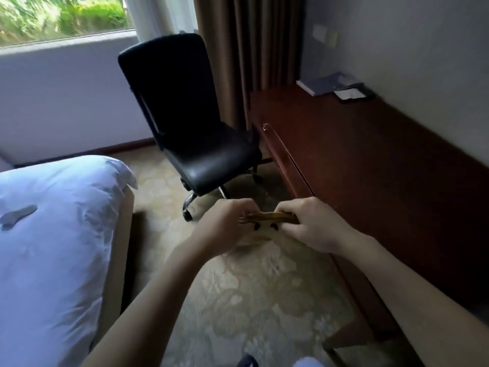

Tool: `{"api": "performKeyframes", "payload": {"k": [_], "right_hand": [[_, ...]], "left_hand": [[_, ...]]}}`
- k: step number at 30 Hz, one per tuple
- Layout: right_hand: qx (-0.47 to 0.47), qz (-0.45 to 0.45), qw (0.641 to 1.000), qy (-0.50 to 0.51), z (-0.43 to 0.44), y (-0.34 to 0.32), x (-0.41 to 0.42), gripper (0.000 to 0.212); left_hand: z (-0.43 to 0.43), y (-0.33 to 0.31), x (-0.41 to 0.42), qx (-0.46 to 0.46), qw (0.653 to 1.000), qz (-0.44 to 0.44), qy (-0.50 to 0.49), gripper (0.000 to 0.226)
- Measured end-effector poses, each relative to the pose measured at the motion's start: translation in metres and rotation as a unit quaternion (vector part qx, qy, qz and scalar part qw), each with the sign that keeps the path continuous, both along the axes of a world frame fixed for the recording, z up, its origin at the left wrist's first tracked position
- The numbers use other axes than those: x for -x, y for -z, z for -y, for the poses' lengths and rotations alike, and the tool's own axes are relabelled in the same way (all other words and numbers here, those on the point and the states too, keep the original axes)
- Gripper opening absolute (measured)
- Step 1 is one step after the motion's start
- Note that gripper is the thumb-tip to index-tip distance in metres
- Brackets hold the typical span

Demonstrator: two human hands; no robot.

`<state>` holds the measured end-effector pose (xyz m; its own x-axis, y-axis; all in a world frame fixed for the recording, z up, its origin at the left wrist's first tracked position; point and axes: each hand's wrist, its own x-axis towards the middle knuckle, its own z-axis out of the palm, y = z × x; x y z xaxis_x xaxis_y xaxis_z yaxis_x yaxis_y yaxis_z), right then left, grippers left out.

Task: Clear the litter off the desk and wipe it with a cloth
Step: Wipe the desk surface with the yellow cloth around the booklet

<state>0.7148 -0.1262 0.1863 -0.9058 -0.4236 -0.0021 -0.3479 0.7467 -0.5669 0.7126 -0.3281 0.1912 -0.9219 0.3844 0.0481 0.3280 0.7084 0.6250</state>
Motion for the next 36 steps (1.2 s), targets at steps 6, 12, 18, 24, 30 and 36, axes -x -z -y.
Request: {"api": "performKeyframes", "payload": {"k": [6, 12, 18, 24, 30, 36], "right_hand": [[0.042, 0.044, 0.995, 0.074, -0.007, 0.022, 0.132, 0.010], [0.053, 0.040, 0.995, 0.078, -0.025, 0.046, 0.309, 0.012], [0.083, 0.031, 0.990, 0.108, -0.050, 0.032, 0.474, 0.006], [0.073, 0.152, 0.972, 0.165, -0.082, 0.036, 0.581, 0.043], [0.035, 0.137, 0.934, 0.327, -0.119, 0.060, 0.650, 0.031], [0.061, 0.048, 0.872, 0.484, -0.152, 0.056, 0.686, 0.016]], "left_hand": [[-0.008, 0.015, 0.157, 0.020, 0.999, 0.030, 0.030, 0.011], [-0.025, 0.044, 0.332, 0.067, 0.996, 0.043, 0.037, 0.013], [-0.058, 0.027, 0.514, 0.081, 0.992, 0.011, 0.094, 0.006], [-0.104, 0.026, 0.644, 0.053, 0.974, 0.040, 0.218, 0.013], [-0.183, 0.034, 0.761, 0.072, 0.924, 0.048, 0.373, 0.009], [-0.258, 0.030, 0.831, 0.005, 0.872, 0.081, 0.483, 0.008]]}}
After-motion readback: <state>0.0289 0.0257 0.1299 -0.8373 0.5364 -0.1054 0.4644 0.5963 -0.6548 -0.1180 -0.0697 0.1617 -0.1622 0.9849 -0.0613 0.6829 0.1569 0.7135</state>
